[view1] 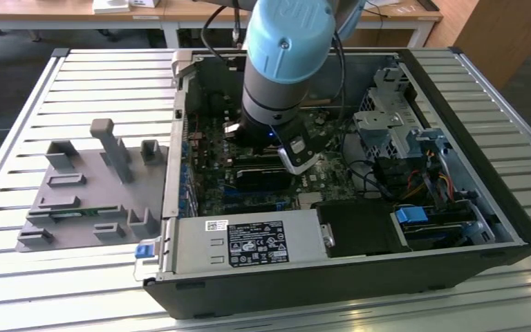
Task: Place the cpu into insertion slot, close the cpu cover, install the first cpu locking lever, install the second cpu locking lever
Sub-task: 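Install the second cpu locking lever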
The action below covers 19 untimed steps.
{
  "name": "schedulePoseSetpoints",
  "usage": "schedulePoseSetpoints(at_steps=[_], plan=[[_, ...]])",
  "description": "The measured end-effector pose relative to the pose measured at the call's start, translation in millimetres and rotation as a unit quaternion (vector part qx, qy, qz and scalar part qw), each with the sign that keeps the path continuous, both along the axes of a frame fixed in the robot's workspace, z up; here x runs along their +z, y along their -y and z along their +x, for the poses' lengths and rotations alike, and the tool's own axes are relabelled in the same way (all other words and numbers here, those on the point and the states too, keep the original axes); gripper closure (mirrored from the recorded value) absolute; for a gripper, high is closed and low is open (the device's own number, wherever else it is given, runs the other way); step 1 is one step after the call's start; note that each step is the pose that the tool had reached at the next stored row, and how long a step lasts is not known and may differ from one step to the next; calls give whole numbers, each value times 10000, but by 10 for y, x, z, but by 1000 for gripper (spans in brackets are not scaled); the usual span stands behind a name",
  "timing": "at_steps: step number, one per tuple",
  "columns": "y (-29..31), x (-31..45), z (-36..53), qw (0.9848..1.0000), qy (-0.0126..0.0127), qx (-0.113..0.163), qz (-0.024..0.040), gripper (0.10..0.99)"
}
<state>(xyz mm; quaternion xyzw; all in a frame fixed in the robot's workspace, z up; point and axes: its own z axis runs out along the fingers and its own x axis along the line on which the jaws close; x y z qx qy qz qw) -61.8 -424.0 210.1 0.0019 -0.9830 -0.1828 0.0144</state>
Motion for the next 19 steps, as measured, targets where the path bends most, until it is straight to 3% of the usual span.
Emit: schedulePoseSetpoints(at_steps=[6,19], plan=[[0,-100,-17,10000,0,-1,1,980],[0,-169,-63,10000,-1,-50,70,980]])
